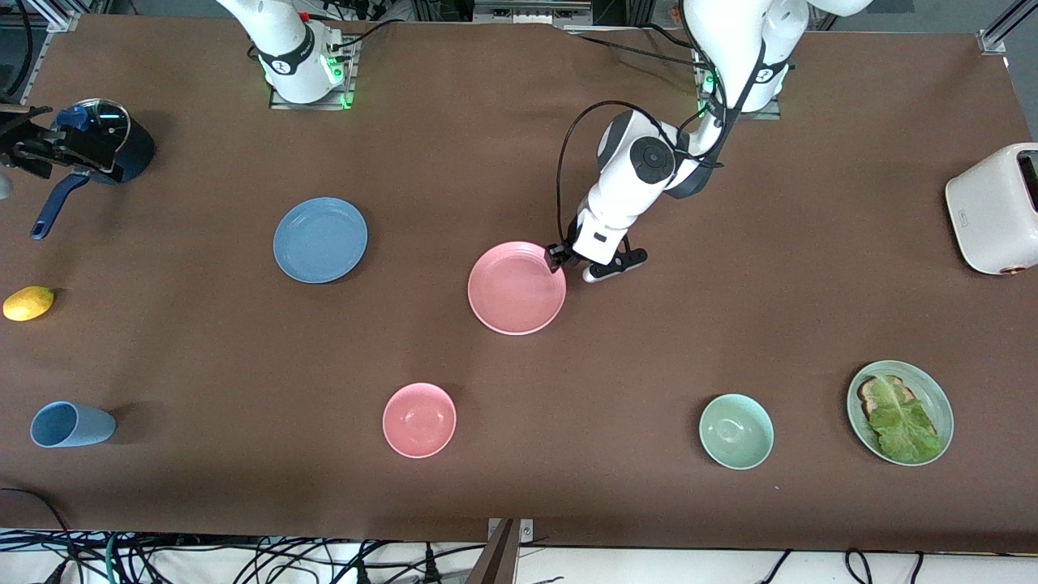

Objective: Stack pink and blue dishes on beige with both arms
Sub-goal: 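Open the left gripper to release the pink plate, then reach the right gripper to the blue plate while the left gripper withdraws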

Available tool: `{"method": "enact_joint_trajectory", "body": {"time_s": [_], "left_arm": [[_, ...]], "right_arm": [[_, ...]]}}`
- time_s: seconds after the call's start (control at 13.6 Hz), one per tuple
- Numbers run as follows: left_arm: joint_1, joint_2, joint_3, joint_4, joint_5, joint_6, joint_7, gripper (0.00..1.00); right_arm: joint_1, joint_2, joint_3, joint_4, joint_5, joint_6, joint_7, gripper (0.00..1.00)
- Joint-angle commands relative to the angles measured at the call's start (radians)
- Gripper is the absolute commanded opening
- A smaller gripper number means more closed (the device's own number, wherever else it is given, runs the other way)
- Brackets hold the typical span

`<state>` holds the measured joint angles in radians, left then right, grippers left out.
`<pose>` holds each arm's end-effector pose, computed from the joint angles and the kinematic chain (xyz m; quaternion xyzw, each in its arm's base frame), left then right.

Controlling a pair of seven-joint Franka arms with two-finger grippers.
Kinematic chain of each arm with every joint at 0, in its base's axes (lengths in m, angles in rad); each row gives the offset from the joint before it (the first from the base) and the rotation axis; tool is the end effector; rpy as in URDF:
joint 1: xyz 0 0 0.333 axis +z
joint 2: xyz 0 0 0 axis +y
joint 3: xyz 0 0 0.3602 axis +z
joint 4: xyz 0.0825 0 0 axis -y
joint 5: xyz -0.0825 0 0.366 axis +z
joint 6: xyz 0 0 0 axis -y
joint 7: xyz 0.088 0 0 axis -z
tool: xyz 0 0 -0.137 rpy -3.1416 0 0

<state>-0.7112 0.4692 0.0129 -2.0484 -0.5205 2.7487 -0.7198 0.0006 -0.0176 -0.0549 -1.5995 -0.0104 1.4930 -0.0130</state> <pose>0.4924 -0.3952 0.2528 0.9579 0.2341 0.0052 0.1659 0.5177 -0.0299 0.6287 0.9988 -0.0208 -0.0446 0.0032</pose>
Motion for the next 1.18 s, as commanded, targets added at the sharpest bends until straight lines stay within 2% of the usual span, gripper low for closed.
{"method": "enact_joint_trajectory", "body": {"time_s": [0.0, 0.15, 0.29, 0.37, 0.52, 0.59, 0.74, 1.11], "left_arm": [[-0.004, -0.038, 0.070, 0.014, 0.048, -0.105, 0.064, 0.65], [-0.001, -0.098, 0.172, 0.037, 0.115, -0.298, 0.205, 0.71], [0.010, -0.132, 0.244, 0.082, 0.122, -0.476, 0.323, 0.73], [0.015, -0.139, 0.277, 0.105, 0.122, -0.541, 0.379, 0.74], [0.045, -0.142, 0.332, 0.148, 0.180, -0.621, 0.478, 0.81], [0.076, -0.142, 0.334, 0.175, 0.227, -0.662, 0.531, 0.85], [0.143, -0.144, 0.334, 0.229, 0.281, -0.762, 0.585, 0.86], [0.352, -0.144, 0.334, 0.379, 0.326, -0.987, 0.845, 0.92]], "right_arm": [[-0.004, -0.013, -0.014, -0.013, 0.004, -0.005, -0.007, 1.00], [-0.004, -0.001, -0.016, -0.017, -0.006, -0.007, -0.007, 1.00], [-0.004, 0.047, -0.017, -0.023, -0.013, -0.049, -0.007, 1.00], [-0.005, 0.065, -0.017, -0.028, -0.013, -0.078, -0.007, 1.00], [-0.005, 0.166, -0.014, -0.033, 0.004, -0.153, -0.010, 1.00], [-0.005, 0.206, -0.014, -0.057, 0.013, -0.122, -0.012, 1.00], [-0.007, 0.232, -0.016, -0.140, 0.072, 0.020, -0.012, 1.00], [-0.008, 0.226, -0.017, -0.426, 0.151, 0.404, -0.013, 1.00]]}}
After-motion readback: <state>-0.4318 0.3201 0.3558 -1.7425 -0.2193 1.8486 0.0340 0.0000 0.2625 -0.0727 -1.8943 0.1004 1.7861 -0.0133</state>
